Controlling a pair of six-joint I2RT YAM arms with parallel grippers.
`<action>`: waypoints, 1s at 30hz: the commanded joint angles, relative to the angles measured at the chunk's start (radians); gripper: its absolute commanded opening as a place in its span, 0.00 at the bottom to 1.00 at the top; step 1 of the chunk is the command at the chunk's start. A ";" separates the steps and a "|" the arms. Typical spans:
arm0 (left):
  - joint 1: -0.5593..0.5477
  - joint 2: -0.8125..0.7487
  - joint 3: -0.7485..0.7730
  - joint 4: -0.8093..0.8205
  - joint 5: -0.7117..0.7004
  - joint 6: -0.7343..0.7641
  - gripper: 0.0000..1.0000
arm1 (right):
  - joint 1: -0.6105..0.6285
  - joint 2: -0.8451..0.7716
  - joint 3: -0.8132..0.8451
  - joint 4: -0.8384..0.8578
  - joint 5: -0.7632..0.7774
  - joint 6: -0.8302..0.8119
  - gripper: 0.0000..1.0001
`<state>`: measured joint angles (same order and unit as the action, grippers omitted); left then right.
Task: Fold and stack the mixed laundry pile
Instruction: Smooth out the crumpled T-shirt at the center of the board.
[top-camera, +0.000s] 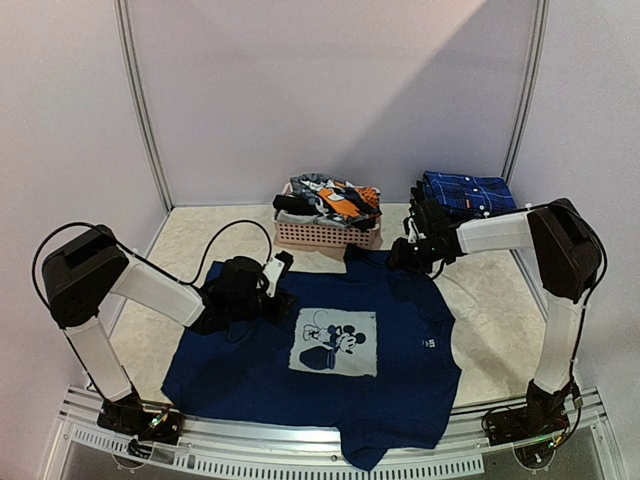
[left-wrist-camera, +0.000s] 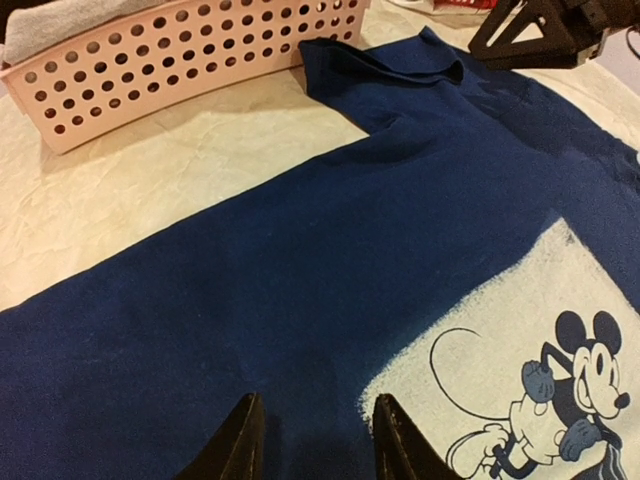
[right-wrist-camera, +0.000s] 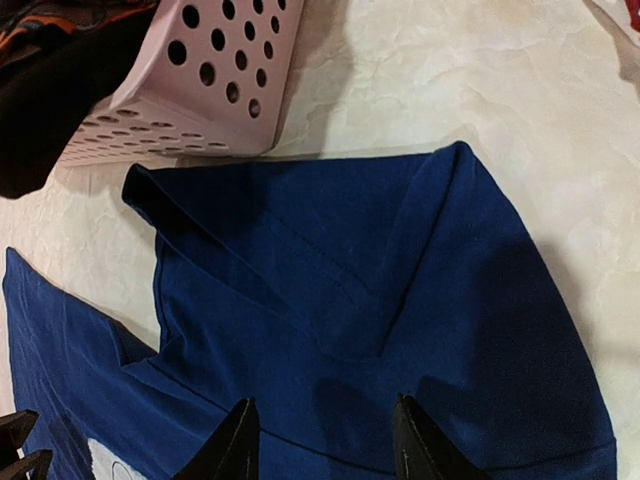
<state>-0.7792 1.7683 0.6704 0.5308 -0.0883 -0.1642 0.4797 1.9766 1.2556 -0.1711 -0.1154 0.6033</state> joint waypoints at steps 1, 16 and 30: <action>-0.019 0.020 -0.030 0.044 0.009 0.005 0.38 | -0.002 0.046 0.042 -0.014 -0.002 -0.006 0.45; -0.019 0.047 -0.022 0.055 0.012 0.009 0.37 | -0.021 0.115 0.116 -0.026 -0.017 -0.011 0.25; -0.019 0.062 -0.014 0.055 0.003 0.013 0.36 | -0.044 0.154 0.204 -0.048 -0.030 -0.025 0.00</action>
<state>-0.7811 1.8118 0.6533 0.5652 -0.0856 -0.1638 0.4480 2.1014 1.4166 -0.2039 -0.1375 0.5892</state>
